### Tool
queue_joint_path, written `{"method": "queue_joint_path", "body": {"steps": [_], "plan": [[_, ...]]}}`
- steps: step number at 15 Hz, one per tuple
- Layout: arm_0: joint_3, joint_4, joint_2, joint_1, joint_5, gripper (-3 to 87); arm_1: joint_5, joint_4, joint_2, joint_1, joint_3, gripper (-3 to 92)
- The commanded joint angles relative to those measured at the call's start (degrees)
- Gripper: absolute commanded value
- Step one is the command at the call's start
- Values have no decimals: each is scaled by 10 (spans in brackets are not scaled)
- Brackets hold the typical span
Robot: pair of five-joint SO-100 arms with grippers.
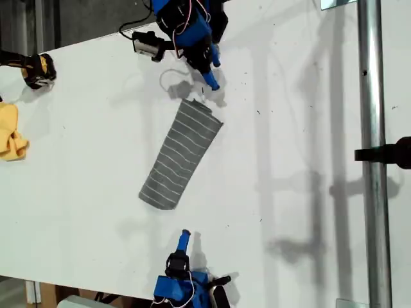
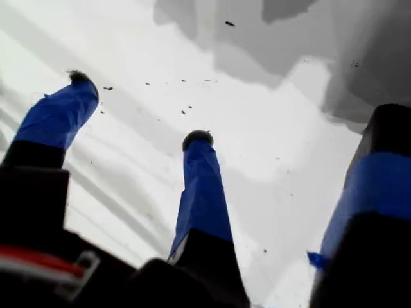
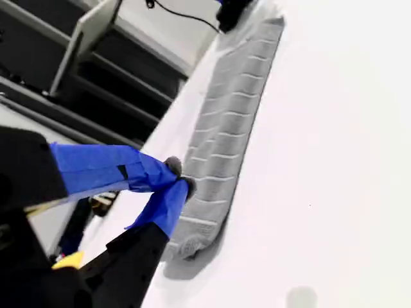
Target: Grasp corners of a towel and fold twice.
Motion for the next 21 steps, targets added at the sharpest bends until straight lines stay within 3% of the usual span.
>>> {"method": "queue_joint_path", "body": {"steps": [1,7,13,21], "plan": [[18,-33,27,19,3,-12,-11,-38,-15,31,13,346],[51,-34,27,37,-21,-12,-185,-231,-154,250,38,410],[51,-17,27,40,-26,-12,-212,-402,-543,280,-118,382],[54,4,27,43,-38,-12,-338,-385,-555,359,-145,241]]}}
